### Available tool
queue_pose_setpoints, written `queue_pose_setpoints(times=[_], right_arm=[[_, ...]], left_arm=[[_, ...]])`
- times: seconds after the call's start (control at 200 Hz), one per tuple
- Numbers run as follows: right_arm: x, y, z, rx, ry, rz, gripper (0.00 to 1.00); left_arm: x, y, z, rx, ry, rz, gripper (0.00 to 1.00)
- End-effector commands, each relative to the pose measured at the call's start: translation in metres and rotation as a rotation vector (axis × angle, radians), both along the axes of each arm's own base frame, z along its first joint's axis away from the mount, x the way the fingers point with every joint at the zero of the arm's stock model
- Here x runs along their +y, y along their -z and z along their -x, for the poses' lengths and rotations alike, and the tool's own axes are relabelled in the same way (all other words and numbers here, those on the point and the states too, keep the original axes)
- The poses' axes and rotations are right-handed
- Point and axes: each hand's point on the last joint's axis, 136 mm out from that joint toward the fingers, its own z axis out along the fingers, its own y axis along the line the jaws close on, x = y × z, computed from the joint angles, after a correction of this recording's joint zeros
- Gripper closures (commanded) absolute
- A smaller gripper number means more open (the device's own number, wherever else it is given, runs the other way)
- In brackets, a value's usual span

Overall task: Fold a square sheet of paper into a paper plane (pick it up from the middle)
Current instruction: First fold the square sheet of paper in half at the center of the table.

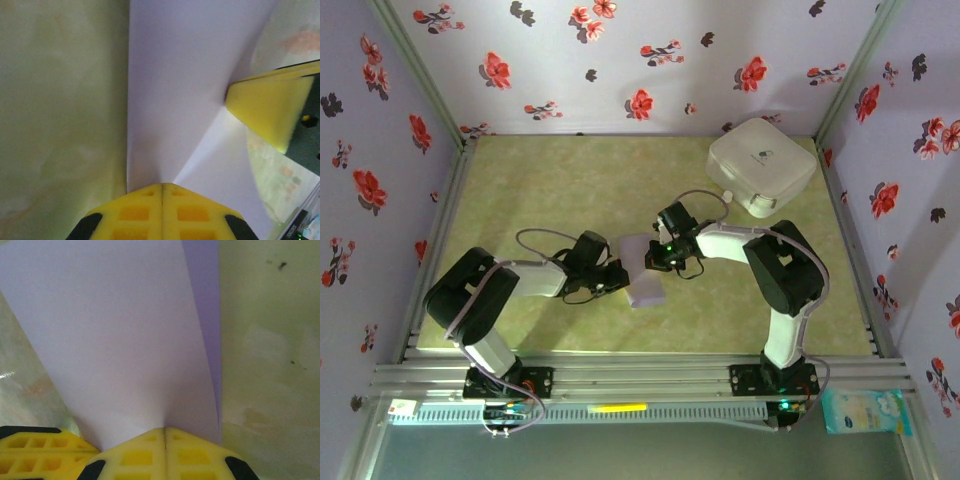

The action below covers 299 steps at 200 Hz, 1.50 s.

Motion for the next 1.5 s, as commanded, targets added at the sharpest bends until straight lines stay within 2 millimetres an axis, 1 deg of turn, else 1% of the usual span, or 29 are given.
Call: queue_pose_setpoints(times=[0.0,0.095,0.235,0.345,0.435,0.505,0.67,0.895,1.075,1.15,1.23,1.385,1.49], right_arm=[[-0.039,0.040,0.020,0.081,0.047,0.192,1.00],[-0.039,0.041,0.019,0.080,0.049,0.193,1.00],[-0.039,0.040,0.019,0.081,0.052,0.193,1.00],[-0.039,0.040,0.019,0.079,0.053,0.193,1.00],[-0.039,0.040,0.019,0.078,0.057,0.191,1.00],[-0.039,0.040,0.018,0.078,0.058,0.191,1.00],[-0.040,0.039,0.019,0.079,0.057,0.200,1.00],[-0.041,0.041,0.020,0.082,0.056,0.202,1.00],[-0.042,0.041,0.020,0.080,0.056,0.211,1.00],[-0.042,0.041,0.019,0.078,0.055,0.212,1.00],[-0.042,0.041,0.019,0.079,0.054,0.209,1.00],[-0.041,0.040,0.019,0.079,0.057,0.207,1.00],[-0.042,0.040,0.019,0.078,0.057,0.208,1.00]], left_arm=[[0.014,0.017,0.010,0.025,-0.001,-0.077,1.00],[0.012,0.009,0.007,0.013,0.001,-0.070,1.00],[0.003,-0.018,-0.001,-0.032,0.005,-0.031,1.00],[-0.007,-0.040,-0.004,-0.051,0.014,0.021,1.00],[-0.015,-0.049,-0.004,-0.067,0.027,0.032,1.00],[-0.021,-0.048,-0.005,-0.059,0.026,0.056,1.00],[-0.020,-0.030,0.003,-0.009,0.025,0.042,1.00],[-0.004,0.003,0.022,0.047,0.019,-0.017,1.00],[0.010,0.012,0.033,0.055,0.017,-0.055,1.00],[0.012,0.009,0.034,0.042,0.021,-0.065,1.00],[0.009,-0.003,0.032,0.018,0.026,-0.046,1.00],[-0.008,-0.031,0.024,-0.037,0.040,0.013,1.00],[-0.020,-0.041,0.019,-0.045,0.025,0.090,1.00]])
